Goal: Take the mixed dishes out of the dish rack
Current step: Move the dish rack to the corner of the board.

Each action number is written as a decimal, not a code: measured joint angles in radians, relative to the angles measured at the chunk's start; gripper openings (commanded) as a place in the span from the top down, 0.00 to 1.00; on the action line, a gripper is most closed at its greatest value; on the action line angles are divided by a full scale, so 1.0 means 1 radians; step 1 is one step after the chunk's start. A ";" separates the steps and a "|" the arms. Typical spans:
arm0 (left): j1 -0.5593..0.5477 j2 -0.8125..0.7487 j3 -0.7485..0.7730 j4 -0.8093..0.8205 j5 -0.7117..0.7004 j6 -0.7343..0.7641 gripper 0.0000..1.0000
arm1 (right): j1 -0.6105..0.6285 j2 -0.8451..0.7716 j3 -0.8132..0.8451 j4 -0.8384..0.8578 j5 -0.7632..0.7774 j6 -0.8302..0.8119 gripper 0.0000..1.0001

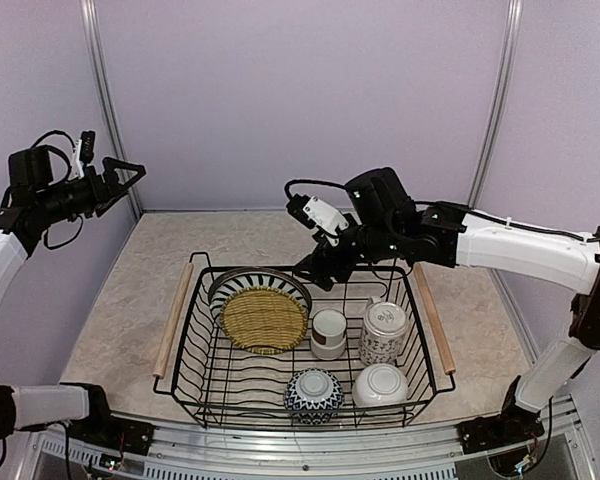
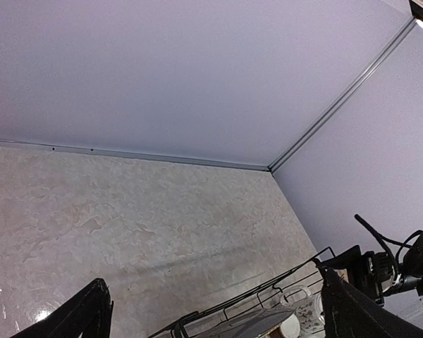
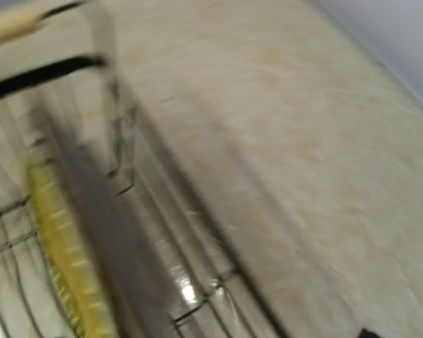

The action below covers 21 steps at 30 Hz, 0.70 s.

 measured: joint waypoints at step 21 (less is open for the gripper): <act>-0.018 0.032 -0.003 -0.008 0.029 0.006 0.01 | 0.113 0.142 -0.030 0.041 0.068 -0.296 0.24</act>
